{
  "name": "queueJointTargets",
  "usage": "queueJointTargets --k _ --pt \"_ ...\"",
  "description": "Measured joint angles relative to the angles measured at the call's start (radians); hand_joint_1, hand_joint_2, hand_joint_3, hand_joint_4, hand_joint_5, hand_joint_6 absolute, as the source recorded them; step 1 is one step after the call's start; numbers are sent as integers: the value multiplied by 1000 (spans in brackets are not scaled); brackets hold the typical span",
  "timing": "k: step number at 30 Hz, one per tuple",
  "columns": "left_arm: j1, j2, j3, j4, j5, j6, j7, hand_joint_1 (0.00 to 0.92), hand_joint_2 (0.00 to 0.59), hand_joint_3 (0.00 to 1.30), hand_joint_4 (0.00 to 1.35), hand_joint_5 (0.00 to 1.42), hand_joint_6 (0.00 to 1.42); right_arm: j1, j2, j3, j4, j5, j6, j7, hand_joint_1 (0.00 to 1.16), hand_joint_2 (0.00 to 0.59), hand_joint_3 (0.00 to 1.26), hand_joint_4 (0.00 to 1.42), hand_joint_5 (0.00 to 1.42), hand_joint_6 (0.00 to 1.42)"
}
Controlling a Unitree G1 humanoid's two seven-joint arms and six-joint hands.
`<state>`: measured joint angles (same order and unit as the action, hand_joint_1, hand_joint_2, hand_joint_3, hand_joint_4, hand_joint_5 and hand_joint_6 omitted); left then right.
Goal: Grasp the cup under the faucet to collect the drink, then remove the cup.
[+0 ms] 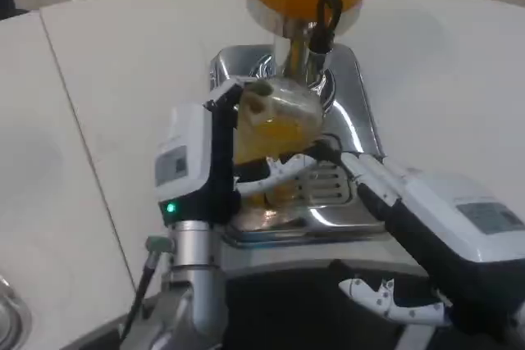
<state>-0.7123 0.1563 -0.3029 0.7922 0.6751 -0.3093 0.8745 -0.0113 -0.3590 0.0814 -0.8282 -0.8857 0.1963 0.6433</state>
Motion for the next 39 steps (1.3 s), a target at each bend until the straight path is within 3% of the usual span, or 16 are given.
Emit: queueJointTargets --k 8,21,28,33,39 --pt "39 26 31 -48 -23 13 -25 610 9 1115 1098 1424 1424 21 9 0 -11 -1 0 -5 565 434 0 0 0 47" --pt "94 69 110 -141 -100 37 -141 609 9 1115 1098 1424 1424 51 -5 -51 -31 45 -9 -25 586 431 0 0 0 61" --pt "150 79 153 -240 -122 62 -200 609 9 1115 1098 1424 1424 57 -12 -55 -31 50 -29 -39 590 431 0 0 0 62" --pt "203 90 194 -332 -150 72 -253 609 8 1115 1098 1424 1424 62 -39 -59 -30 22 -64 -54 589 441 0 0 0 50" --pt "304 110 223 -519 -160 80 -324 609 8 1115 1098 1424 1424 82 -62 -100 -47 13 -106 -65 578 451 0 0 0 38"
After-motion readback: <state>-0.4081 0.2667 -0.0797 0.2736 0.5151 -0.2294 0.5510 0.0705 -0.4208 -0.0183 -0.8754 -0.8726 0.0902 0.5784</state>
